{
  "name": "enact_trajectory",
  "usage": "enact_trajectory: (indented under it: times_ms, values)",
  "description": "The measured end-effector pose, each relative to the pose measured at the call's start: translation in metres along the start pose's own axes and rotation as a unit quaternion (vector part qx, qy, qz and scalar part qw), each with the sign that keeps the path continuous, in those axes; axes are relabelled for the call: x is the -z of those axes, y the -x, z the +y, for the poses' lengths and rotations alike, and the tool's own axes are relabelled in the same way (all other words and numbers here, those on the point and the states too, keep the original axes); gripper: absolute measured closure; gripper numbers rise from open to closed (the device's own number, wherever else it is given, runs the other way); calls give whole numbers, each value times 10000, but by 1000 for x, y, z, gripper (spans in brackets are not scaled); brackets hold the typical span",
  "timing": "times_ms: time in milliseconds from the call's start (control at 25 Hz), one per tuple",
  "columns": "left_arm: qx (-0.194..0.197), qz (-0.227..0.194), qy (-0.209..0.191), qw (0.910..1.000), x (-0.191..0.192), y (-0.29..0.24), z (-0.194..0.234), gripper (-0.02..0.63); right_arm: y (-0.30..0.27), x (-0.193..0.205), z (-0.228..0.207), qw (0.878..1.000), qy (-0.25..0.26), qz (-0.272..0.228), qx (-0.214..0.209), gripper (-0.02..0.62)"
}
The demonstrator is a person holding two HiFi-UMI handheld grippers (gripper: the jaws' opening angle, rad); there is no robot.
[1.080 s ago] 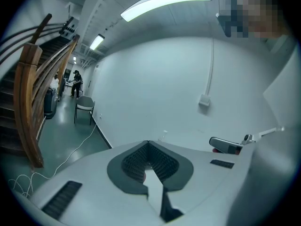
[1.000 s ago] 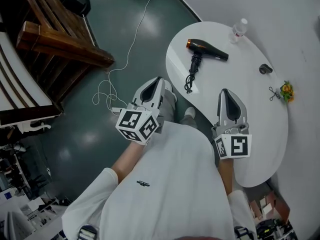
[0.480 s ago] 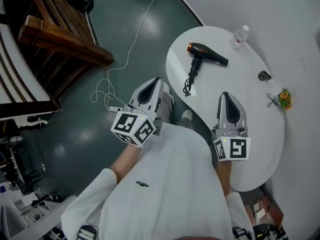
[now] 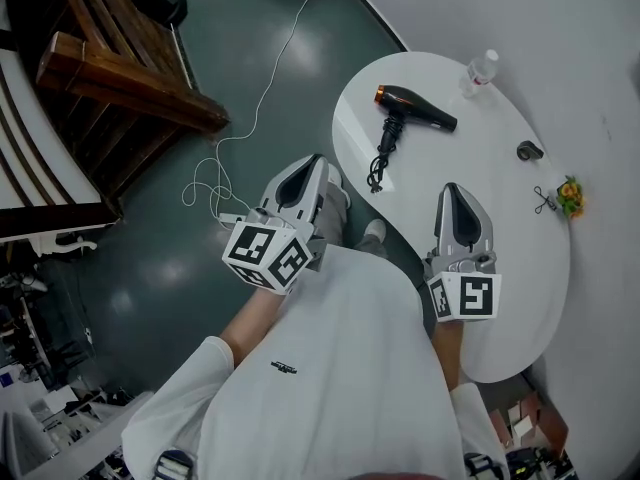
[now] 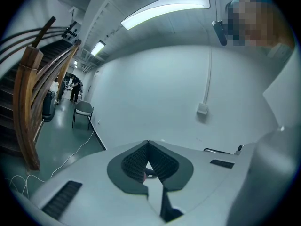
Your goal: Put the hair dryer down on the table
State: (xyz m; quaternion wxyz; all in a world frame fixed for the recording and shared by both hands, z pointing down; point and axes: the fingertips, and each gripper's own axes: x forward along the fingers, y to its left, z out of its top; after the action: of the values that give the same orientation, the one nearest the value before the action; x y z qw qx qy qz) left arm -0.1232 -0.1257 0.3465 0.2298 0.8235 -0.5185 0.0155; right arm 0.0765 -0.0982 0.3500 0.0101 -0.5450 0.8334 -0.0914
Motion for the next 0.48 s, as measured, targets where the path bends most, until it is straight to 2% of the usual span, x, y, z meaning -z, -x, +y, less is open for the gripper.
enact_trajectory:
  times_ms: [480]
  values:
    - [15, 115, -27, 9999, 6, 6, 6, 597, 1, 8, 10, 10000, -43, 67, 0, 584]
